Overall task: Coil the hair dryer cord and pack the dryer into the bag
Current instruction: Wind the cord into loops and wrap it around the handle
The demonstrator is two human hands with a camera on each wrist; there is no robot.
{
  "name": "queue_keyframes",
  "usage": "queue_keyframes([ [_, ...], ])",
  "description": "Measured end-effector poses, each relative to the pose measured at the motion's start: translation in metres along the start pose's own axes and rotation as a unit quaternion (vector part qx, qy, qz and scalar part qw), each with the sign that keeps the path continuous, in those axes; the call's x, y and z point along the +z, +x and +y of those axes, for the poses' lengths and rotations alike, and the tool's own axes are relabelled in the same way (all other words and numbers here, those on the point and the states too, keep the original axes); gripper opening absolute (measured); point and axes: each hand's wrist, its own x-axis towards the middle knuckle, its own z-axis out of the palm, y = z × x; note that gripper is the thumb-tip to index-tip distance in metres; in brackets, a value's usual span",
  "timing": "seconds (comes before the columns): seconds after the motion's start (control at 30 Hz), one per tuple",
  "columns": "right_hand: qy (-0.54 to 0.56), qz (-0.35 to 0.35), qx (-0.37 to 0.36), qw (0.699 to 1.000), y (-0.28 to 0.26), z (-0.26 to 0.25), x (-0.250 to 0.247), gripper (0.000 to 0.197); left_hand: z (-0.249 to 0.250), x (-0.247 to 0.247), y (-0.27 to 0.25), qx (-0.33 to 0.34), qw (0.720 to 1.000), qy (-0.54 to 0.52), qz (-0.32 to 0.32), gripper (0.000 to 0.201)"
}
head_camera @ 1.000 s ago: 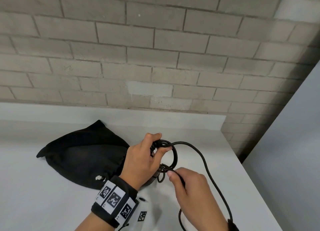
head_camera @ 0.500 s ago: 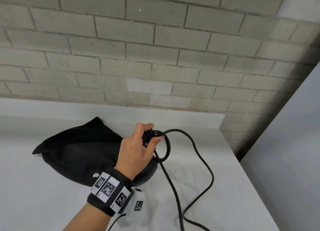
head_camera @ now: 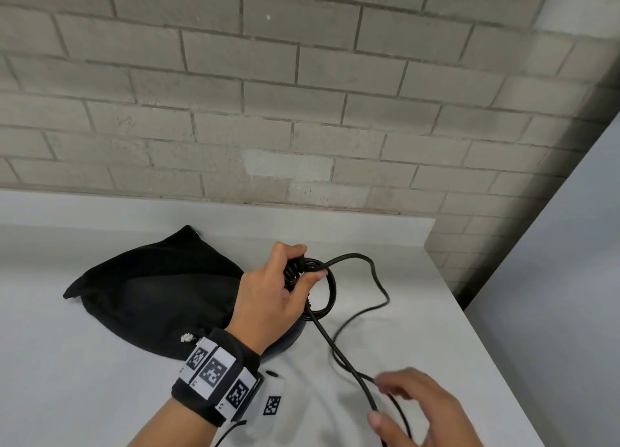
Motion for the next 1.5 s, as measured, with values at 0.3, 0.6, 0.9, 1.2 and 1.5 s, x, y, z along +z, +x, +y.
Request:
queue_keyframes([
  [0.3, 0.249, -0.145, 0.099, 0.952, 0.029, -0.039, 0.059, 0.013, 0.004, -0.003, 0.000, 0.001, 1.000, 0.013, -0.003, 0.040],
  [0.6, 0.088, -0.097, 0.021, 0.991, 0.014, 0.005, 0.005, 0.019, 0.010, 0.003, -0.009, 0.006, 0.999, -0.037, -0.016, 0.041],
  [0.9, -0.190, -0.088, -0.027, 0.978, -0.001, 0.064, 0.029, 0.048, -0.001, -0.005, 0.000, -0.012, 0.999, -0.047, -0.014, 0.034],
  [1.2, -0.020, 0.191, -0.163, 0.968, 0.057, -0.020, 0.012, 0.028, 0.001, -0.007, -0.004, 0.011, 0.999, -0.042, -0.021, 0.035],
  [1.5, 0.084, 0.128, -0.268, 0.951, 0.136, -0.045, 0.019, 0.017, 0.001, -0.008, -0.011, 0.034, 0.998, -0.048, -0.016, 0.038],
])
